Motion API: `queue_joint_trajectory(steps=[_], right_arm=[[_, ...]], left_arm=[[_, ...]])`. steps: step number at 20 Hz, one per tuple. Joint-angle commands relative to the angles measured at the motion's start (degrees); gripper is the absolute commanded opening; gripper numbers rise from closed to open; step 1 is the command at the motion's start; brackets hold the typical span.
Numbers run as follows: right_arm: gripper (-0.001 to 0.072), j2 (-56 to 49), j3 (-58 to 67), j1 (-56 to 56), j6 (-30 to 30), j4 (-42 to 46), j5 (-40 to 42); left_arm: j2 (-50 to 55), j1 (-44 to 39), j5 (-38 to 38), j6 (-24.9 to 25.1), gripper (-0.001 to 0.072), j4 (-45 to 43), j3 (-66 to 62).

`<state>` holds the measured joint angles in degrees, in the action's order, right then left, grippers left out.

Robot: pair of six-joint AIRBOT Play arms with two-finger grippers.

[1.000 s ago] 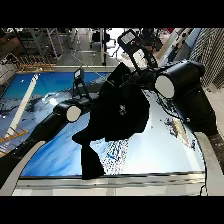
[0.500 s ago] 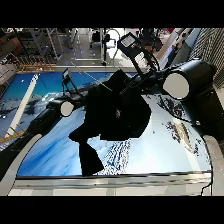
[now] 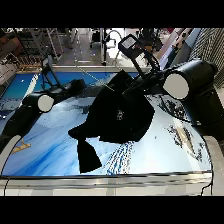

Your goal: Fold the clothes and pants, and hang the long-sleeved shirts on hangers.

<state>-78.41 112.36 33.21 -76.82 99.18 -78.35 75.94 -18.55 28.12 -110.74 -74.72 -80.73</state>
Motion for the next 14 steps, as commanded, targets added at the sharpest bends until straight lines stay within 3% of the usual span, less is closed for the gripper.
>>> queue_joint_trajectory(steps=[1, 2, 4, 8, 12, 14], right_arm=[[0.0017, 0.0, 0.0, 0.0, -0.8, 0.5, 4.2], [0.0017, 0.0, 0.0, 0.0, -2.0, 0.5, 6.1], [0.0017, 0.0, 0.0, 0.0, -3.3, 0.7, 8.4], [0.0017, -0.2, 0.0, -0.1, -3.7, 2.7, 9.2], [0.0017, -0.7, 0.0, -0.1, -4.9, 1.9, 9.2], [0.0017, -0.6, 0.0, 0.0, -4.9, 1.1, 9.2]], left_arm=[[-1.4, 1.3, 2.5, 8.9, 0.0266, 6.8, 0.0], [-1.2, 0.5, 4.1, 10.8, 0.0594, 8.5, 0.0], [-1.2, -1.9, 6.7, 13.6, 0.0604, 8.8, 0.0], [-1.2, -7.9, 5.5, 13.7, 0.0607, 8.8, 0.0], [0.5, -11.7, -3.1, 13.1, 0.0618, 8.8, 0.0], [2.8, -12.5, -5.5, 10.4, 0.0619, 8.8, 0.0]])
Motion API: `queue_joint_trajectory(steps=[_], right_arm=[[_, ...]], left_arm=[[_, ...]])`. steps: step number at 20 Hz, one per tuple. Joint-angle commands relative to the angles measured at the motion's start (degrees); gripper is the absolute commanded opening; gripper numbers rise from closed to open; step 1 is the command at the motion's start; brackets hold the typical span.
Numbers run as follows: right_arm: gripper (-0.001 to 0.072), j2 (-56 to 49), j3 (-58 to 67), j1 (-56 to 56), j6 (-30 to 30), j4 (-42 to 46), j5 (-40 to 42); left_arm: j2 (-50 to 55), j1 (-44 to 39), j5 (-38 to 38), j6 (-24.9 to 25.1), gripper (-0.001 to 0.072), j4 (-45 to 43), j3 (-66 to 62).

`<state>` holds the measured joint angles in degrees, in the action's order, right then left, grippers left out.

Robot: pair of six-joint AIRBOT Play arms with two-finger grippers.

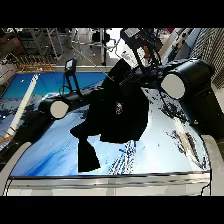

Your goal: Fold the clothes and pants, and hang the long-sleeved shirts on hangers.

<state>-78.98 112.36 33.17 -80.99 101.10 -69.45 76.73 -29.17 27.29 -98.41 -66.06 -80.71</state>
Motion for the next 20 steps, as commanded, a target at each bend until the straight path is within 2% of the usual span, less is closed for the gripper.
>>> queue_joint_trajectory(steps=[1, 3, 5, 6, 7, 9, 11, 13, 17, 20], right_arm=[[0.0017, -0.1, 0.0, 0.1, -0.7, -0.9, 0.2], [0.0017, 0.0, 0.0, 0.1, -0.7, -0.9, -0.9], [0.0017, 0.5, 0.0, 0.1, -0.5, -1.7, -3.6], [0.0017, 0.7, 0.0, 0.1, -0.4, -2.1, -4.9], [0.0017, 0.9, 0.0, 0.1, -0.3, -2.2, -5.8], [0.0017, 1.1, 0.0, 0.1, -0.3, -2.2, -6.7], [0.0017, 1.1, 0.0, 0.1, -0.3, -2.3, -6.6], [0.0017, 1.1, 0.0, 0.1, -0.3, -2.2, -6.6], [0.0016, 1.1, 0.0, 0.0, 1.3, -2.0, -6.6], [0.0015, 1.1, 0.0, 0.0, 2.5, -2.9, -6.1]], left_arm=[[3.1, -2.2, -4.9, -2.0, 0.0612, 0.2, 0.0], [5.5, -2.0, -8.4, -6.3, 0.0447, -1.0, 0.0], [7.6, -0.1, -12.0, -14.8, 0.0383, -3.5, 0.0], [8.3, 1.2, -12.3, -17.1, 0.0248, -4.5, 0.0], [8.7, 2.4, -12.3, -17.1, 0.0152, -4.4, 0.0], [8.6, 4.7, -11.8, -17.1, 0.0126, -4.4, 0.0], [8.0, 6.6, -11.0, -17.0, 0.0016, -4.4, 0.0], [7.1, 8.0, -10.2, -16.4, 0.0016, -4.4, 0.0], [5.0, 10.5, -9.2, -9.1, 0.0017, -4.4, 0.0], [4.3, 13.0, -8.6, -6.1, 0.0016, -4.0, 0.0]])
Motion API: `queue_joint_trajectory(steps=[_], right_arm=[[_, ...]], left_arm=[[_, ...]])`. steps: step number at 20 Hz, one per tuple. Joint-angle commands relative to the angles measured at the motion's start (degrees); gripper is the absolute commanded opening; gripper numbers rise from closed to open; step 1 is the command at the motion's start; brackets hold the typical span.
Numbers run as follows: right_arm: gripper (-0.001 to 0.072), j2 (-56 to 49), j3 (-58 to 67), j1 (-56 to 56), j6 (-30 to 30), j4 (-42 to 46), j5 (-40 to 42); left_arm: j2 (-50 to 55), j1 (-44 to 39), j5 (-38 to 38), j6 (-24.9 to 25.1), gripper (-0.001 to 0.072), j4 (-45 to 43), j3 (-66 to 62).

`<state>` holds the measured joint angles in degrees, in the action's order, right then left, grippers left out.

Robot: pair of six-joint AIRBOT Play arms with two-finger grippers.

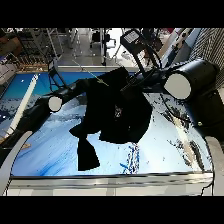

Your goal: Fold the clothes and pants, and hang the long-sleeved shirts on hangers.

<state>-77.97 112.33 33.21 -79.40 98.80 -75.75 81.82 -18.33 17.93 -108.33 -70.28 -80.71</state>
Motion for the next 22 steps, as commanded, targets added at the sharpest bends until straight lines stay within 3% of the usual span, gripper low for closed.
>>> queue_joint_trajectory(steps=[1, 5, 10, 13, 14, 17, 22], right_arm=[[0.0015, 0.1, 0.0, 0.0, 0.9, -1.8, 0.5], [0.0015, 0.1, 0.0, -0.3, 0.4, -3.4, 0.4], [0.0015, 0.1, 0.0, -4.3, 0.0, -11.4, 0.4], [0.0015, 0.1, 0.0, -5.6, 0.5, -12.0, 0.6], [0.0015, 0.1, 0.0, -5.7, 0.7, -12.2, 1.0], [0.0015, 0.0, 0.0, -5.7, 1.1, -13.9, 2.7], [0.0014, 0.0, 0.0, -5.7, 5.2, -17.8, 0.1]], left_arm=[[-0.9, 2.6, 1.3, 4.8, 0.0016, 0.7, 0.0], [-0.9, 4.2, 1.7, 15.2, 0.0016, 10.7, 0.0], [-0.8, 9.0, 6.9, 41.6, 0.0014, 34.5, 0.0], [0.2, 14.5, 19.0, 60.3, 0.0014, 56.0, 0.0], [1.0, 16.3, 23.5, 62.8, 0.0014, 61.0, 0.0], [3.3, 19.2, 31.5, 62.1, 0.0014, 63.3, 0.0], [6.1, 20.0, 32.5, 62.1, 0.0014, 70.4, 0.0]])
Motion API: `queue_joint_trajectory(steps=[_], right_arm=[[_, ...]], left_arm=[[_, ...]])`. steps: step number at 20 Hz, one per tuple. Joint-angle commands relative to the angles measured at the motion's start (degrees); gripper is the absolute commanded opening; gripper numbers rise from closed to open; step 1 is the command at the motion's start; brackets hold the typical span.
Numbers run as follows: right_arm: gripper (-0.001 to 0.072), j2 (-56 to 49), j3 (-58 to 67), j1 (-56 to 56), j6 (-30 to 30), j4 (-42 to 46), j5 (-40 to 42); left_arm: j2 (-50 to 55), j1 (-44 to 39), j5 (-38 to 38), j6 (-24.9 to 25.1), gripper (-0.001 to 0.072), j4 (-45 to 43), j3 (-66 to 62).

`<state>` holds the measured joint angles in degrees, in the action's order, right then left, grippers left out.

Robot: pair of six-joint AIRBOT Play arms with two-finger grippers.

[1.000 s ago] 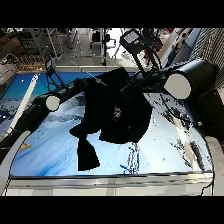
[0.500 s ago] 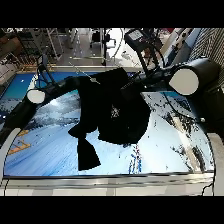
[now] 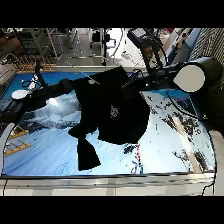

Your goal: Fold the clothes and pants, and hang the long-sleeved shirts on hangers.

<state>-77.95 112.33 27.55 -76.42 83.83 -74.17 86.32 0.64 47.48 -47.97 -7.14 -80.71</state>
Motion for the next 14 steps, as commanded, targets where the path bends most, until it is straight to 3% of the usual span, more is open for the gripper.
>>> queue_joint_trajectory(steps=[1, 6, 9, 14], right_arm=[[0.0014, 0.0, 0.0, -0.1, 3.3, -3.3, -2.3], [0.0014, 0.0, 0.0, -0.1, 5.6, -3.5, -5.8], [0.0014, 0.0, 0.0, -0.1, 7.1, 3.9, -5.3], [0.0014, -0.1, 0.0, -0.1, 20.3, 11.5, -4.0]], left_arm=[[2.1, 1.5, 2.9, 1.7, 0.0013, 9.0, 0.0], [2.6, 4.7, 3.9, -1.0, 0.0014, 9.8, 0.0], [2.6, 7.1, 10.8, -1.4, 0.0014, 9.8, 0.0], [2.6, 10.5, 17.1, -3.1, 0.0014, 8.9, 0.0]])
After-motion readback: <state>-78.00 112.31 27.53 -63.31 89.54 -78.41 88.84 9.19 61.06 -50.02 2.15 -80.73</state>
